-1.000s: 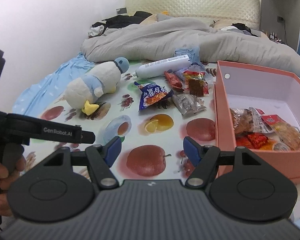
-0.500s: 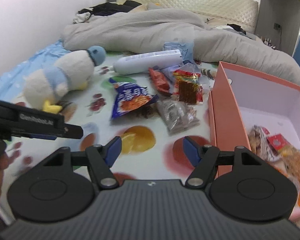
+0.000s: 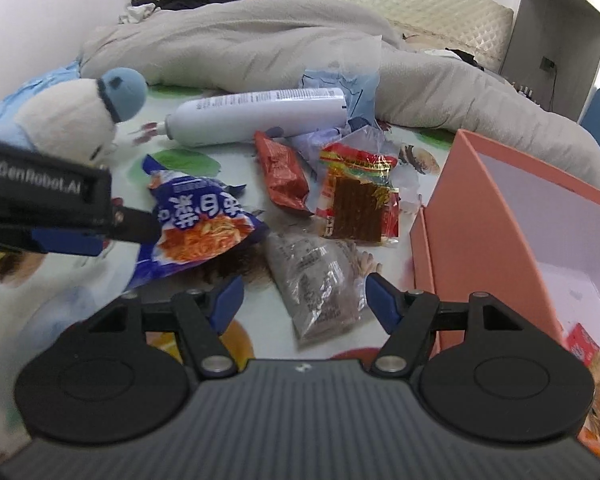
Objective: Organize snacks
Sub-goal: 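Grasp the blue noodle packet with the left gripper while the right grasps the clear packet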
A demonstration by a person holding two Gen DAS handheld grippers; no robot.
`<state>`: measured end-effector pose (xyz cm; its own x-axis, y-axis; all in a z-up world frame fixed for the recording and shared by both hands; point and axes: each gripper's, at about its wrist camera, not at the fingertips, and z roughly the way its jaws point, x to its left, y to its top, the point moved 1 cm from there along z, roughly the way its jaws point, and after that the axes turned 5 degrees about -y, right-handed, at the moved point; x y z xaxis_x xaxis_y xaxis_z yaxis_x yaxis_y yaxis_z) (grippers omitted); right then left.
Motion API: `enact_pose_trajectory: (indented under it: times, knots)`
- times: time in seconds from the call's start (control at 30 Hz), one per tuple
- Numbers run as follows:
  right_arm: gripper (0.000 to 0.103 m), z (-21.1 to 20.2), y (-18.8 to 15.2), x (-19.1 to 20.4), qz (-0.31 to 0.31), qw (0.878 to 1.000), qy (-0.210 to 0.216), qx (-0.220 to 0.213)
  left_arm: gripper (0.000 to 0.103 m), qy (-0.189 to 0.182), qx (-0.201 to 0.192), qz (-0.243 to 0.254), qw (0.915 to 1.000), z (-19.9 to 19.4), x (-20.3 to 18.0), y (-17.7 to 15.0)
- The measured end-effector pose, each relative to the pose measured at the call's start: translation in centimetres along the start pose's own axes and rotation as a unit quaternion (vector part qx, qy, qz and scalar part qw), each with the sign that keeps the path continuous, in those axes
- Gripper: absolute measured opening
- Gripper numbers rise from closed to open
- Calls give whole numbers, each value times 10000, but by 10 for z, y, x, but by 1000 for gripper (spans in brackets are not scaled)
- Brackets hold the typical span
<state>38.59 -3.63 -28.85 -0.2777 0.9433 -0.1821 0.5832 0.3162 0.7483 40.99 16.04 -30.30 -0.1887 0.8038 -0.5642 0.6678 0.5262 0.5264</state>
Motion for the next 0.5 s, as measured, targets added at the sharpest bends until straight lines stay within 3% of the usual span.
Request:
enact_pose_trajectory:
  times: [0.23,0.43,0.5]
  knots:
    - [70,27,3,-9,352,9994,1,26,76,-182,-125,-390,9990,26,4,15]
    - [76,43,0,-10,241,9996,59,159,77,-56,-129,-274,9995,44,-3,20]
    - [76,45,-1,-10,211,9996,73,195,83,-44,-159,-144,9998,49,-8,21]
